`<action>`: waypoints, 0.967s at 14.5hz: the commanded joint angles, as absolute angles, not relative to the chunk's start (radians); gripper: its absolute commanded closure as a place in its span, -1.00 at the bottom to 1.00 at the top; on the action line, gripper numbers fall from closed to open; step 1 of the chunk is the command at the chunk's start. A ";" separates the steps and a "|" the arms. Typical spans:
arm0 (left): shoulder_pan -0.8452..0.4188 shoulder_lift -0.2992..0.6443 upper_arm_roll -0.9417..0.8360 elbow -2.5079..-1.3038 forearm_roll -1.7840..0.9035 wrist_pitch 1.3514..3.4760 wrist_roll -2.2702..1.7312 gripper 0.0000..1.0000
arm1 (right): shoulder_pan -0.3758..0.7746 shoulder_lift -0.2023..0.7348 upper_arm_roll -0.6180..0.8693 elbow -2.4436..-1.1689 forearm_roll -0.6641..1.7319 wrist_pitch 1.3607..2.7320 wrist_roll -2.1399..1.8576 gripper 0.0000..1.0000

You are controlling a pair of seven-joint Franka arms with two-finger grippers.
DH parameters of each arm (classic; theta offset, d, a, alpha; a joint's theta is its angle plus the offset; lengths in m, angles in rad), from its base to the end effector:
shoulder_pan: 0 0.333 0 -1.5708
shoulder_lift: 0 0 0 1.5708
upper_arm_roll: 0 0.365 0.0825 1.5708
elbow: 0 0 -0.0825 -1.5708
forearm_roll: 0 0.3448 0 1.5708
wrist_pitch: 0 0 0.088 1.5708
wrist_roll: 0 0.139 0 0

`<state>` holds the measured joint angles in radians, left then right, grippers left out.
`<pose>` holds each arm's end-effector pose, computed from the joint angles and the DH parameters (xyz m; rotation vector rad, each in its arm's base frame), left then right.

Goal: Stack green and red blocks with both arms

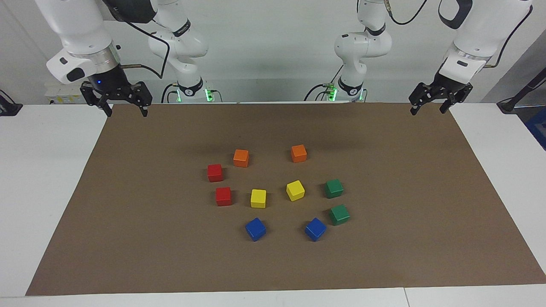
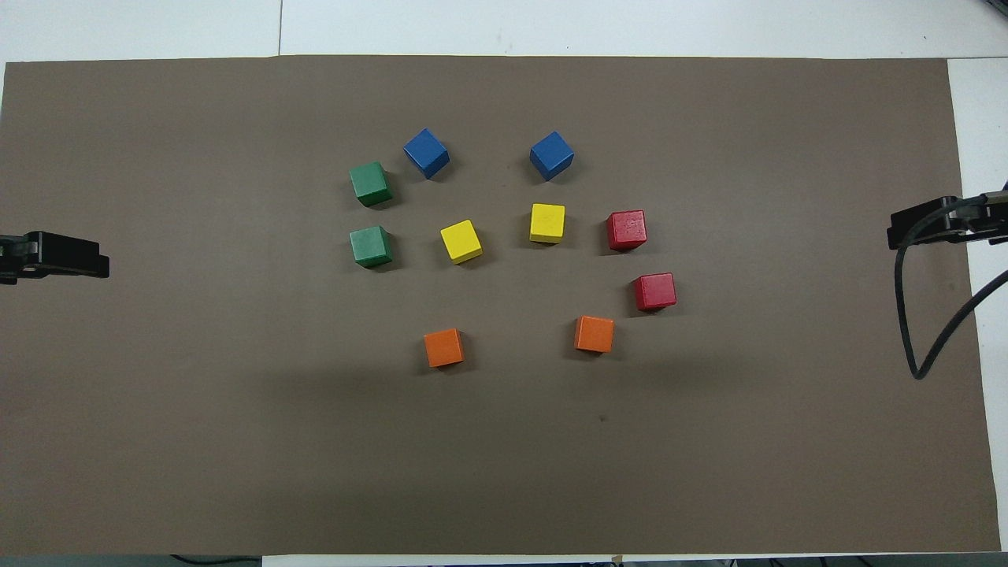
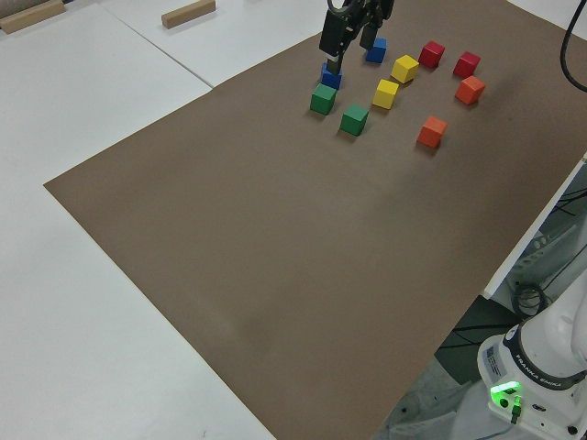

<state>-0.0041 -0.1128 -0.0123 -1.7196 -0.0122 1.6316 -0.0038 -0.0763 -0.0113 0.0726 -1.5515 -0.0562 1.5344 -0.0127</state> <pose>0.4798 -0.0099 0.6382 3.1303 -0.0187 0.0386 0.5076 -0.0096 0.6526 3.0846 0.0110 -0.0097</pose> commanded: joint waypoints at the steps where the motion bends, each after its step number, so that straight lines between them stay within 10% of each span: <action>1: -0.008 -0.126 -0.014 -1.726 0.009 1.637 0.002 -1.00 | -0.092 -0.017 0.077 -1.557 -0.032 1.532 -0.028 -1.00; 14: 0.002 -0.135 -0.012 -1.738 0.003 1.641 -0.006 -1.00 | -0.083 -0.021 0.080 -1.566 -0.002 1.529 -0.003 -1.00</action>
<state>-0.0036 -0.1135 -0.0105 -1.7197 -0.0121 1.6316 -0.0040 -0.0735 -0.0113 0.0732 -1.5526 -0.0189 1.5326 -0.0108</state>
